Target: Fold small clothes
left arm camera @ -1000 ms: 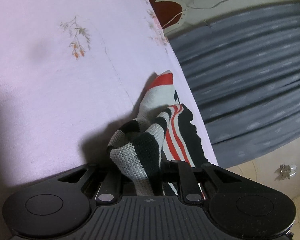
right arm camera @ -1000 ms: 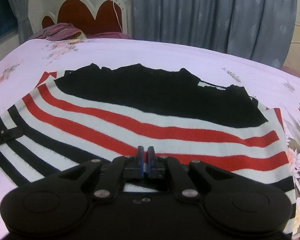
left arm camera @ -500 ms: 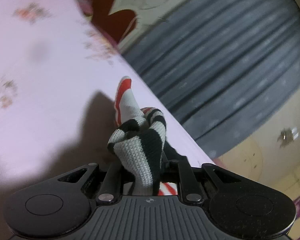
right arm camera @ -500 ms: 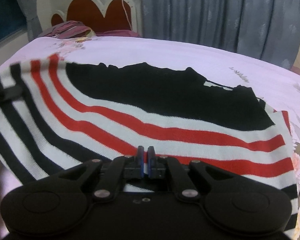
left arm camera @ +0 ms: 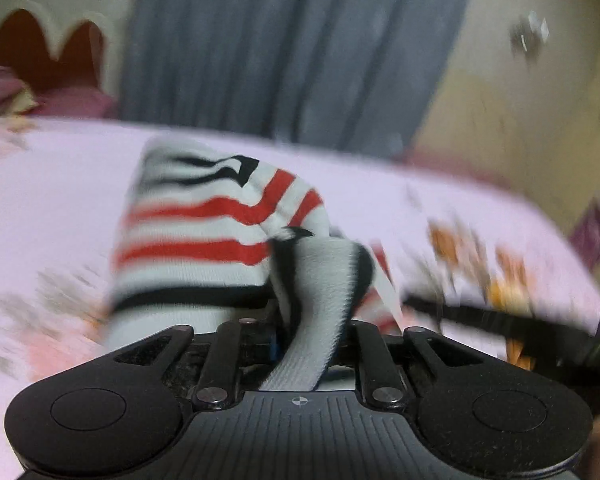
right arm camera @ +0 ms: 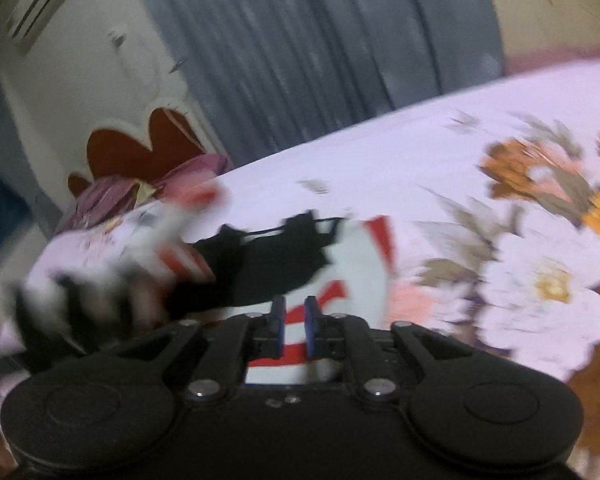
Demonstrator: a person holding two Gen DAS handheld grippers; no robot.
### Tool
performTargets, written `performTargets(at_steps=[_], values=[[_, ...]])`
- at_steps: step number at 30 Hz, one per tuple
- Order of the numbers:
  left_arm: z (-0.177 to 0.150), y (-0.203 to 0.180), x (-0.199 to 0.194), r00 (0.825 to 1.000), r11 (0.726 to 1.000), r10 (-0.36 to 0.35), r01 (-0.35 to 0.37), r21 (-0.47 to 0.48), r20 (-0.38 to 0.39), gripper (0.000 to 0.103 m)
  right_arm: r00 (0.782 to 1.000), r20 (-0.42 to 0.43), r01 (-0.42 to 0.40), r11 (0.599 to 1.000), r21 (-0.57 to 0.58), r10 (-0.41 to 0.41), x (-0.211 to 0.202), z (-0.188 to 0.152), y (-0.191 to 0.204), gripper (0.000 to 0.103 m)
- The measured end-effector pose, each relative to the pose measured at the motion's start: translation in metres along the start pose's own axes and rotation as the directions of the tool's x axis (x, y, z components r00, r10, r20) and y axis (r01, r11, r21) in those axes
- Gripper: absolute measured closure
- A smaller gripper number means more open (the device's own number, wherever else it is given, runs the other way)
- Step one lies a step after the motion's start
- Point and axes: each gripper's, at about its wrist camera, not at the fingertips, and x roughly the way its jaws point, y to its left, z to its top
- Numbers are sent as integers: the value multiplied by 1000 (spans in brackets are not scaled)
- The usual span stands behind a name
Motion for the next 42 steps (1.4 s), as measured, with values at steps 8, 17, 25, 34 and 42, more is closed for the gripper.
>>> performTargets(at_steps=[8, 17, 25, 34, 42], values=[[3, 32, -63, 984, 978, -174, 176, -110, 33, 64, 991, -25, -129, 986, 108, 133, -16, 5, -31, 50], [17, 128, -67, 999, 984, 40, -34, -175, 28, 64, 979, -113, -155, 980, 123, 169, 11, 5, -4, 42], [7, 128, -21, 997, 990, 16, -26, -140, -69, 64, 962, -221, -125, 979, 160, 159, 69, 2, 5, 47], [27, 128, -6, 999, 997, -44, 45, -69, 14, 64, 991, -132, -25, 979, -201, -2, 60, -4, 62, 84], [39, 64, 31, 996, 985, -80, 86, 152, -50, 64, 994, 62, 101, 956, -274, -88, 10, -2, 46, 84]])
